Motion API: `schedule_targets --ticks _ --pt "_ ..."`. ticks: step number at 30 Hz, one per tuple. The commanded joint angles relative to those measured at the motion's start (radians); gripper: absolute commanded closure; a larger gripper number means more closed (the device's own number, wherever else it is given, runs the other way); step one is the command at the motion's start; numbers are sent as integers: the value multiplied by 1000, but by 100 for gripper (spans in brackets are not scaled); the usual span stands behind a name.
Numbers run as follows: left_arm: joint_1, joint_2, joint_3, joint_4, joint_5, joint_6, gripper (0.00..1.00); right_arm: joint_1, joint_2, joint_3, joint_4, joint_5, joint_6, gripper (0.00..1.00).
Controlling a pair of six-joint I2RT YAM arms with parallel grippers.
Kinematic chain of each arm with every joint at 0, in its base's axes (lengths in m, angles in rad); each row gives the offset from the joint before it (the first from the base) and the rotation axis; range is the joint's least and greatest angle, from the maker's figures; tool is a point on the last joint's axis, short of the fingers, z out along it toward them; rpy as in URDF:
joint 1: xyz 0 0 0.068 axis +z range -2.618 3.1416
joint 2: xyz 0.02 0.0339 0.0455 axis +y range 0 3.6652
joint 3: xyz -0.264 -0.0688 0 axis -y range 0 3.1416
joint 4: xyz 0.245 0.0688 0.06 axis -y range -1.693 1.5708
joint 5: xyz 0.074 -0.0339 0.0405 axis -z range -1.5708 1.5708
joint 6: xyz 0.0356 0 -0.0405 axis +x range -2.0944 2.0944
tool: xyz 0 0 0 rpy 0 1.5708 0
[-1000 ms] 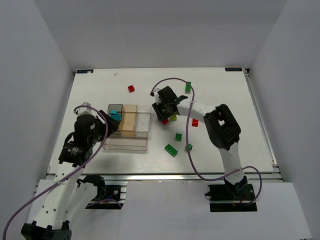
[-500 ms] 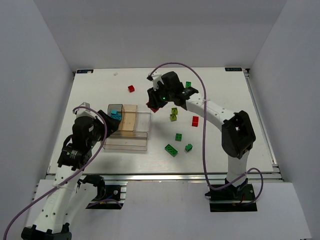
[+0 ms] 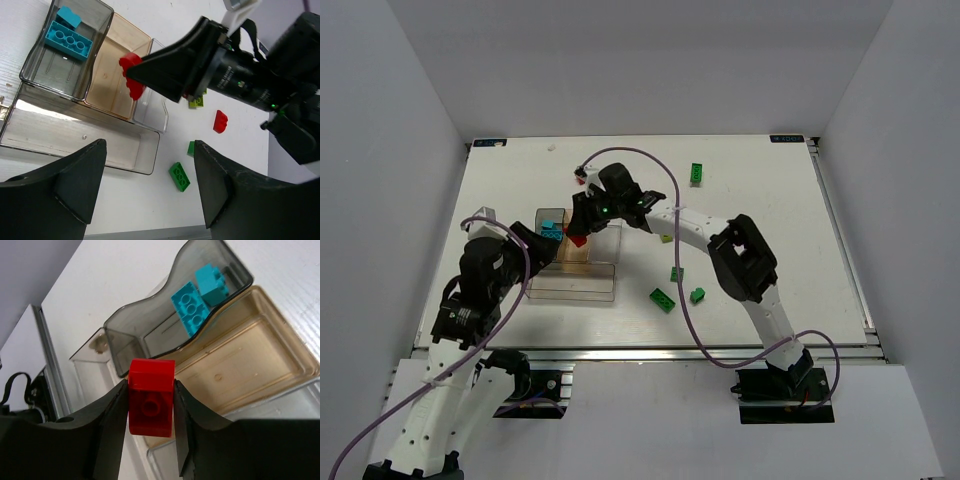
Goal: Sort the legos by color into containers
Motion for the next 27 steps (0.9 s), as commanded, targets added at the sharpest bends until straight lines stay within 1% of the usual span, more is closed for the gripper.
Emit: schedule_targets --ticks 1,2,4,5,6,8,12,13,15,16,17,18,19,20,21,22,23,24,25,26,27 --pt "-1 -11 19 -22 4 -11 19 -2 31 86 102 18 91 92" --pt "-1 -8 17 -23 4 -9 19 -2 37 91 109 25 98 80" --pt "-1 2 13 -8 4 -8 18 -3 54 89 114 35 94 69" --pt "-1 9 11 -2 4 -5 18 1 57 88 116 38 91 56" --pt "-1 19 10 10 1 -3 18 -3 60 86 116 36 80 50" --pt "-1 73 11 53 -3 11 18 -8 59 86 116 19 66 43" --pt "-1 188 28 148 -29 20 20 -17 34 95 113 -4 40 40" --pt "12 234 36 202 -33 21 22 -29 30 103 113 -11 37 41" --pt "12 291 57 251 -51 31 36 -43 5 123 84 -13 35 47" --pt "12 324 98 278 -68 35 44 -64 -6 133 64 4 28 57" --pt "12 416 126 288 -72 40 51 -75 -39 141 59 21 23 64" --pt "12 467 157 297 -74 52 65 -109 -62 132 21 39 14 72" --pt "12 519 228 306 -77 57 72 -151 -87 115 -5 68 -16 87" --pt "12 577 271 302 -85 58 76 -175 -134 74 -21 74 -36 94" --pt "12 693 308 303 -86 66 77 -220 -160 54 -39 67 -67 98" --pt "12 748 347 300 -92 69 77 -266 -180 34 -65 50 -104 100" --pt "12 801 429 299 -102 69 75 -290 -220 10 -137 41 -180 100" --pt "12 910 472 296 -109 69 63 -332 -240 -3 -175 26 -220 100" --pt "12 970 521 271 -115 70 53 -372 -257 -18 -215 -9 -259 100" --pt "12 1025 628 256 -122 74 44 -391 -300 -35 -285 -25 -337 100" --pt "12 1147 692 231 -131 78 37 -425 -326 -91 -307 -33 -340 100"
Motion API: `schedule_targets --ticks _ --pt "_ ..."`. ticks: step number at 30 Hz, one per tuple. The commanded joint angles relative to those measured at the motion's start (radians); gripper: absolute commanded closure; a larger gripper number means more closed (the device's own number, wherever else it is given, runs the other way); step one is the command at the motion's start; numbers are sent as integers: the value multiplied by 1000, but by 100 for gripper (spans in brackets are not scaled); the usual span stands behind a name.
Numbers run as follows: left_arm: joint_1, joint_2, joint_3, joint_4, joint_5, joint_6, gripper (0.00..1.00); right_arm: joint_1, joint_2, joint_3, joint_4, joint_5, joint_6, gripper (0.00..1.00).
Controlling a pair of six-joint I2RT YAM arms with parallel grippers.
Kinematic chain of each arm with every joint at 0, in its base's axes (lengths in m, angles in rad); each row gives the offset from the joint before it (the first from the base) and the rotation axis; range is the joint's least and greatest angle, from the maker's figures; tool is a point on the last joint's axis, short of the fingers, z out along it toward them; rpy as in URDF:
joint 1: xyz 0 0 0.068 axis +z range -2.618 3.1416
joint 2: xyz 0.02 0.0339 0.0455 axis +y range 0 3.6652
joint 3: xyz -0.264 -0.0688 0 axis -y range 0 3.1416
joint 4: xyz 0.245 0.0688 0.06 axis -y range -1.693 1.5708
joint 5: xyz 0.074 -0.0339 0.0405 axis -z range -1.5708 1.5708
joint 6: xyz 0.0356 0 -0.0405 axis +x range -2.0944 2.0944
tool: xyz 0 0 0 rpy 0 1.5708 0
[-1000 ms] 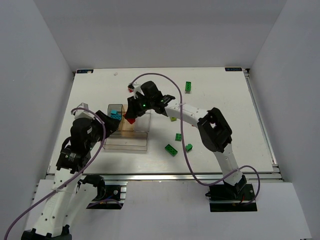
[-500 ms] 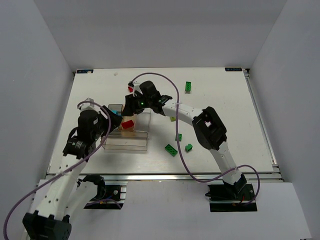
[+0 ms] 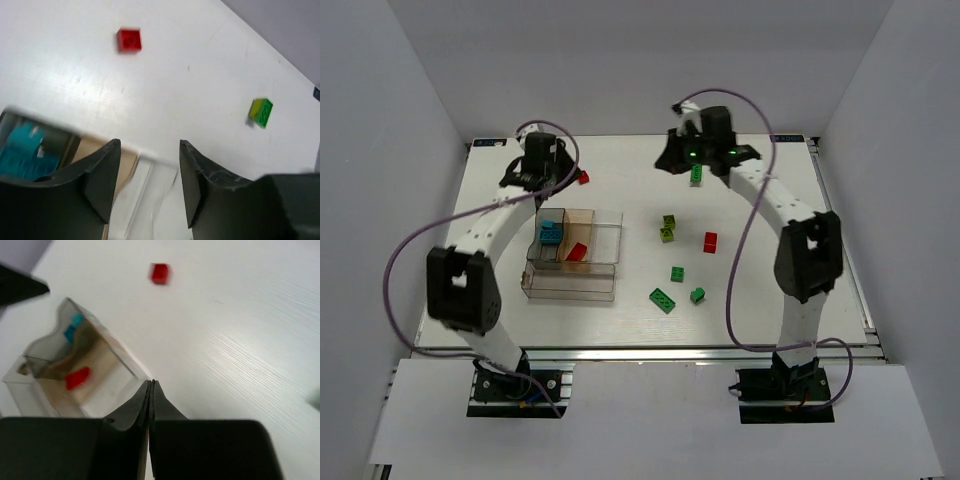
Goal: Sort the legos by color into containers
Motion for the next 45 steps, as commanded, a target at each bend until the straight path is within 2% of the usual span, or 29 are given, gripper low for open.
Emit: schedule_targets --ticks 1,2,3,4,5,6,7,10,12,19,28,35,38,39,42,44,45 --pt "5 198 250 -93 -52 21 29 -108 -178 -176 -167 -61 -239 94" --pt "5 259 252 -119 -52 27 27 -108 -218 -177 -144 -68 -240 89" --pt "5 316 385 -156 -83 31 26 -132 -261 -301 -118 -78 -261 83" --pt "5 429 447 -211 -100 38 24 -148 -301 -359 -95 -88 -271 77" --pt "5 480 510 -234 -120 47 22 -154 -379 -415 -69 -90 -281 65" --pt "5 529 635 -283 -149 60 21 -166 -415 -507 -30 -90 -292 59" --pt "5 624 693 -305 -166 70 21 -176 -445 -545 -18 -93 -295 42" --pt "5 741 883 -356 -193 101 20 -200 -530 -634 -10 -91 -305 23" --pt "5 812 931 -360 -204 101 20 -214 -562 -657 -19 -96 -312 22" --pt "-4 868 931 -294 -175 109 21 -268 -599 -723 -13 -130 -308 25" --pt "-4 910 933 -288 -170 115 32 -298 -593 -734 -4 -148 -282 28" --pt "-4 916 930 -279 -144 118 62 -315 -600 -738 -38 -150 -308 30" --pt "-4 872 913 -239 -124 141 72 -314 -610 -744 -58 -150 -332 32" --pt "-4 852 904 -203 -114 156 78 -314 -613 -747 -58 -139 -337 33" --pt "-4 743 858 -138 -78 208 91 -314 -622 -766 -59 -96 -343 46" --pt "-4 668 796 -123 -39 225 94 -314 -619 -775 -59 -61 -328 53" --pt "-4 581 767 -113 -22 230 95 -314 -616 -777 -62 -35 -321 56"
